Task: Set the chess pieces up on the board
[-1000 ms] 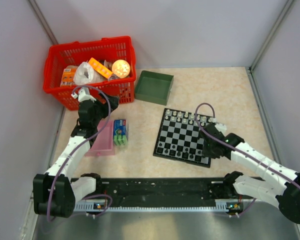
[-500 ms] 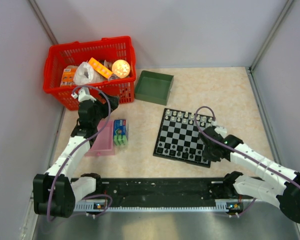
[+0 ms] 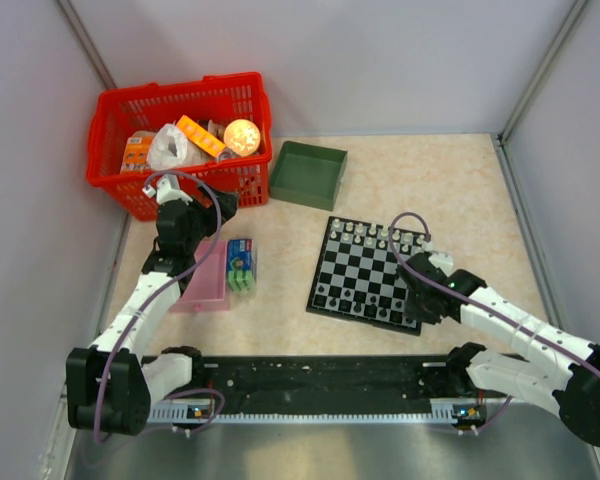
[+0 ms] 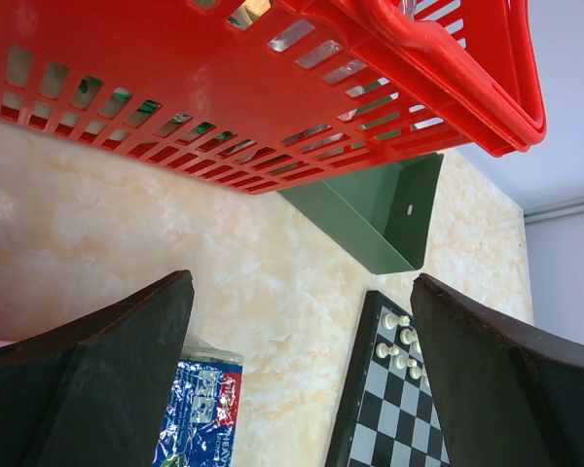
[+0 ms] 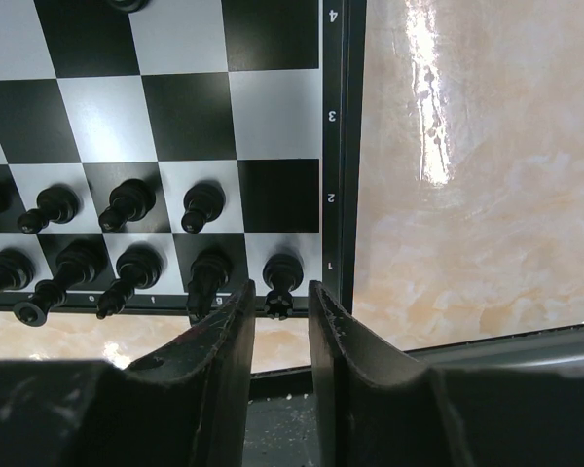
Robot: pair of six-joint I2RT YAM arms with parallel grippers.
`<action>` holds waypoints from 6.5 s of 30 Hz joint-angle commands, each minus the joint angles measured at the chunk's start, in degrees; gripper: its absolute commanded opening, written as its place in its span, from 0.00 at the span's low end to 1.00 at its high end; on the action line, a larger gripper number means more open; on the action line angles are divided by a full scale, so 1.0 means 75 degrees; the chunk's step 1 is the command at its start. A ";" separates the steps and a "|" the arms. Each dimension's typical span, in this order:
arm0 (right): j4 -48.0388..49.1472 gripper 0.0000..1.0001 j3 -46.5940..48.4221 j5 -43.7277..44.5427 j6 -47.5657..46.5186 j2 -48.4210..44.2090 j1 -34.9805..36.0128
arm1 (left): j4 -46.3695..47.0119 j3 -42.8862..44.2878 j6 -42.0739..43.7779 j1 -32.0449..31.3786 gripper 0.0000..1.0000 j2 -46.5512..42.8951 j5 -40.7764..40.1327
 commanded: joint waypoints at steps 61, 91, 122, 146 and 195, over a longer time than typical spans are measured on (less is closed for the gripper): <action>0.3024 0.27 0.1549 -0.0257 -0.2809 0.3073 -0.1436 | 0.0348 0.0022 0.0050 0.0132 0.99 -0.0037 -0.0026; 0.1889 0.04 0.0823 -0.0386 -0.2177 0.0895 -0.1424 | 0.0394 -0.0060 -0.0009 0.0156 0.99 -0.0037 0.0044; 0.0880 0.02 0.0319 0.0318 -0.0805 0.0834 -0.0580 | 0.0547 -0.0142 -0.0068 0.0156 0.99 -0.0025 0.0149; 0.0704 0.59 0.1102 0.1078 -0.1390 0.0320 -0.0580 | 0.0676 -0.0002 -0.0079 0.0156 0.99 0.0127 0.0243; 0.6154 0.99 0.0330 0.1196 -0.4204 0.0682 -0.6100 | -0.2055 0.0936 0.2252 0.0156 0.99 -0.0775 -0.4772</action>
